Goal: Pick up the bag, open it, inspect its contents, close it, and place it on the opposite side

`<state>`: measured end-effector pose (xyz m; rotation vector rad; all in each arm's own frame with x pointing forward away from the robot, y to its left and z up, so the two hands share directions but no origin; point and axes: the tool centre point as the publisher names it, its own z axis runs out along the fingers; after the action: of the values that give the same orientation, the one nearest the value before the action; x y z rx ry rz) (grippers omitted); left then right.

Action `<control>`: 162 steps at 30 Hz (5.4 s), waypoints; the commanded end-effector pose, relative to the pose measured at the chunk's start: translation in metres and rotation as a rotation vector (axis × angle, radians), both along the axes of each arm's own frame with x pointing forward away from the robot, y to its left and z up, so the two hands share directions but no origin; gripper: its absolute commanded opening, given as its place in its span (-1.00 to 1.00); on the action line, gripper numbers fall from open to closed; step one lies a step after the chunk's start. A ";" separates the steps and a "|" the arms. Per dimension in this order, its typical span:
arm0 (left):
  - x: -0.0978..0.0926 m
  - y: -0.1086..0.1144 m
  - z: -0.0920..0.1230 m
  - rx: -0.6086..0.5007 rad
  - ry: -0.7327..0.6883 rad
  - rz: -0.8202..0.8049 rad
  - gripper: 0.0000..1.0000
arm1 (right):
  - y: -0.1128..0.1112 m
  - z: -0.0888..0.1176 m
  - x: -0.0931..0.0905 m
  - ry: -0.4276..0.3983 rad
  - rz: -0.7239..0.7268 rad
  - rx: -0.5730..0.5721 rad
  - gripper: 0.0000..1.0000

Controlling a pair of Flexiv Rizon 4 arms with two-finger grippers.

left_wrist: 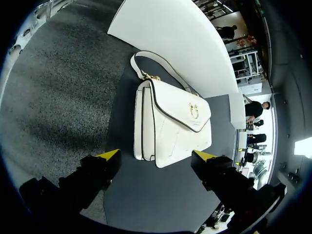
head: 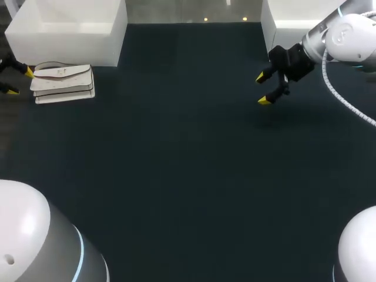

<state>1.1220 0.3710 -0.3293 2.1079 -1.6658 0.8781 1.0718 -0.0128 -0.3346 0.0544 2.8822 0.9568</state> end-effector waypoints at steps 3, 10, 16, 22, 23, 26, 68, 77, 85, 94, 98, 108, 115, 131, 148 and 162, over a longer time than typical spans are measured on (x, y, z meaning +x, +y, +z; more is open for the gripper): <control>0.029 0.008 -0.005 -0.170 0.033 -0.083 0.81 | 0.000 0.000 0.001 0.001 0.002 0.002 1.00; 0.037 0.003 -0.012 -0.235 0.036 -0.072 0.40 | 0.000 0.000 0.001 0.001 0.002 0.002 1.00; 0.046 0.001 -0.021 -0.291 0.046 -0.058 0.05 | 0.000 0.000 0.001 0.001 0.002 0.002 1.00; 0.054 -0.004 -0.022 -0.310 0.053 -0.061 -0.17 | 0.000 0.000 0.001 0.001 0.002 0.002 1.00; 0.055 -0.005 -0.022 -0.310 0.056 -0.065 -0.19 | 0.000 0.000 0.001 0.001 0.002 0.002 1.00; 0.057 -0.007 -0.023 -0.311 0.060 -0.070 -0.21 | 0.000 0.000 0.001 0.001 0.002 0.002 1.00; 0.022 -0.122 -0.017 -0.312 0.000 -0.169 -1.00 | 0.000 0.000 0.001 0.001 0.002 0.002 1.00; 0.012 -0.165 -0.014 -0.289 -0.016 -0.170 -1.00 | 0.000 0.000 0.001 0.001 0.002 0.002 1.00; -0.006 -0.204 -0.014 -0.301 -0.069 -0.111 -1.00 | 0.000 0.000 0.001 0.001 0.002 0.002 1.00; -0.024 -0.252 -0.022 -0.313 -0.105 -0.051 -1.00 | 0.000 0.000 0.001 0.001 0.002 0.002 1.00; -0.030 -0.277 -0.023 -0.309 -0.116 -0.038 -1.00 | 0.000 0.000 0.001 0.001 0.002 0.002 1.00; -0.045 -0.321 -0.025 -0.304 -0.179 0.038 -1.00 | 0.000 0.000 0.001 0.001 0.002 0.002 1.00; -0.054 -0.341 -0.019 -0.287 -0.228 0.099 -1.00 | 0.000 0.000 0.001 0.001 0.002 0.002 1.00; -0.066 -0.389 -0.024 -0.298 -0.266 0.145 -1.00 | 0.000 0.000 0.001 0.001 0.002 0.002 1.00; -0.056 -0.416 -0.027 -0.328 -0.237 0.076 -1.00 | 0.000 0.000 0.001 0.001 0.002 0.002 1.00; -0.053 -0.425 -0.022 -0.292 -0.205 0.003 0.16 | 0.000 0.000 0.001 0.001 0.002 0.002 1.00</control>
<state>1.0657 -0.0552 -0.3559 1.8755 -1.5077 1.3130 1.0715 -0.0128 -0.3344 0.0537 2.8822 0.9579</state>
